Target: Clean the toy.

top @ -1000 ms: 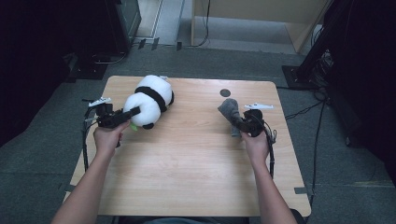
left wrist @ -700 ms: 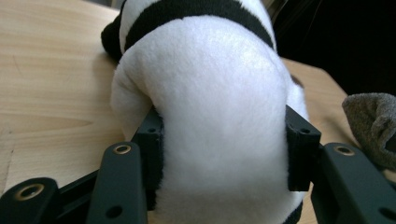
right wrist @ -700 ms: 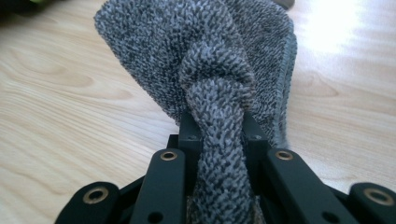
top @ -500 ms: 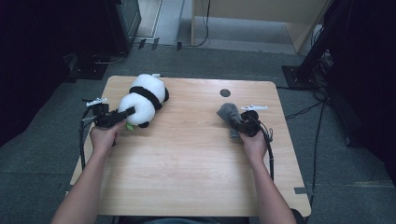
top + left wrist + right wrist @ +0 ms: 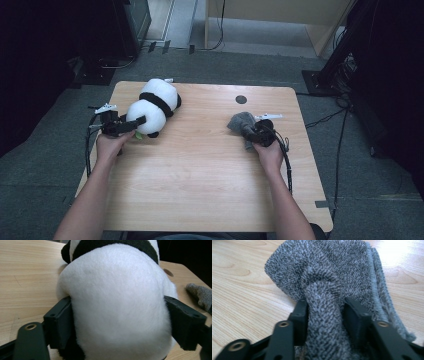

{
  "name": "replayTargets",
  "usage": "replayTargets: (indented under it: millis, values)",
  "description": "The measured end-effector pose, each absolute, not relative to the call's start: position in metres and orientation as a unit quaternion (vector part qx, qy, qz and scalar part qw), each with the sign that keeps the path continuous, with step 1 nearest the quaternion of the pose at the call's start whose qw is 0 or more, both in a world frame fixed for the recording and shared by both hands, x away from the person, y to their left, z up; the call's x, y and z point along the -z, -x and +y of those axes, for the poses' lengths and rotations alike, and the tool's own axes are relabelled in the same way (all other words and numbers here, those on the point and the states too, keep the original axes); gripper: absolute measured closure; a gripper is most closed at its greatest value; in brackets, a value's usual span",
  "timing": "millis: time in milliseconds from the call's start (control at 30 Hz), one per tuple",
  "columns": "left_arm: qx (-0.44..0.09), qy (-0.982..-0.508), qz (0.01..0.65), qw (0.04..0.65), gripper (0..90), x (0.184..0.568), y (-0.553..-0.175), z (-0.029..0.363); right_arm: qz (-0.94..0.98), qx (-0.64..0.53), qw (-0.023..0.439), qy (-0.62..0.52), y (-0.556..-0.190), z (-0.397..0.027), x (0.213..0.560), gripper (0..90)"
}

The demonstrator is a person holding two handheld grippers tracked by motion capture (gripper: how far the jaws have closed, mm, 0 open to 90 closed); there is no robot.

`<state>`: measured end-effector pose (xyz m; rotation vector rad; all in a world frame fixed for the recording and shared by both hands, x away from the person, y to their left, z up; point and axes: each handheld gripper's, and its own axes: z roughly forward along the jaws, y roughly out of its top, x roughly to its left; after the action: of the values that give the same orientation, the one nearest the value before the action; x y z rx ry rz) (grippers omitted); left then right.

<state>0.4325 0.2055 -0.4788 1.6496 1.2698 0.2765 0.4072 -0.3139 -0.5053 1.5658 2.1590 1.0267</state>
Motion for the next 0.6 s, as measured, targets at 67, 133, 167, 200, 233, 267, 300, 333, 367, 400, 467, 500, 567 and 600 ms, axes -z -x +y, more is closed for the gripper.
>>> replayTargets:
  millis: [67, 133, 167, 200, 233, 267, 300, 333, 367, 400, 467, 500, 567, 600]
  values:
    - [-0.121, -0.680, 0.527, 0.494, 11.8, 0.4773, -0.4325, 0.2051, 0.747, -0.358, 0.139, -0.543, -0.4076, -0.3134, 0.5055, 50.3]
    - [-0.126, -0.682, 0.526, 0.493, 11.4, 0.4762, -0.4323, 0.2050, 0.748, -0.356, 0.139, -0.543, -0.4077, -0.3125, 0.5051, 48.7]
    - [-0.127, -0.684, 0.524, 0.492, 11.5, 0.4759, -0.4321, 0.2051, 0.749, -0.355, 0.140, -0.542, -0.4076, -0.3120, 0.5050, 48.5]
    - [-0.130, -0.686, 0.522, 0.490, 11.6, 0.4753, -0.4318, 0.2052, 0.750, -0.353, 0.140, -0.542, -0.4076, -0.3115, 0.5048, 48.2]
    - [-0.133, -0.685, 0.522, 0.490, 11.8, 0.4750, -0.4318, 0.2050, 0.750, -0.352, 0.140, -0.542, -0.4075, -0.3111, 0.5046, 48.2]
    - [-0.134, -0.685, 0.522, 0.490, 11.9, 0.4744, -0.4315, 0.2053, 0.751, -0.352, 0.141, -0.541, -0.4075, -0.3111, 0.5046, 48.2]
    - [-0.137, -0.683, 0.524, 0.490, 12.3, 0.4737, -0.4313, 0.2056, 0.750, -0.352, 0.141, -0.541, -0.4075, -0.3112, 0.5046, 48.2]
    - [-0.138, -0.682, 0.526, 0.489, 12.7, 0.4733, -0.4313, 0.2057, 0.750, -0.352, 0.140, -0.542, -0.4075, -0.3115, 0.5045, 48.2]
    - [-0.137, -0.679, 0.528, 0.491, 12.9, 0.4731, -0.4314, 0.2057, 0.750, -0.353, 0.140, -0.542, -0.4075, -0.3118, 0.5044, 48.2]
    - [-0.135, -0.680, 0.529, 0.490, 12.9, 0.4728, -0.4313, 0.2061, 0.749, -0.352, 0.140, -0.543, -0.4075, -0.3121, 0.5042, 48.2]
    - [-0.133, -0.682, 0.527, 0.490, 12.8, 0.4726, -0.4309, 0.2067, 0.748, -0.353, 0.140, -0.544, -0.4074, -0.3125, 0.5042, 48.1]
    - [-0.132, -0.685, 0.525, 0.488, 12.8, 0.4720, -0.4304, 0.2078, 0.748, -0.354, 0.138, -0.544, -0.4075, -0.3128, 0.5042, 47.3]
    - [-0.129, -0.686, 0.526, 0.486, 12.7, 0.4712, -0.4305, 0.2084, 0.748, -0.354, 0.135, -0.545, -0.4076, -0.3130, 0.5038, 45.5]
    - [-0.128, -0.688, 0.524, 0.485, 12.5, 0.4705, -0.4305, 0.2085, 0.747, -0.356, 0.134, -0.546, -0.4076, -0.3130, 0.5035, 44.3]
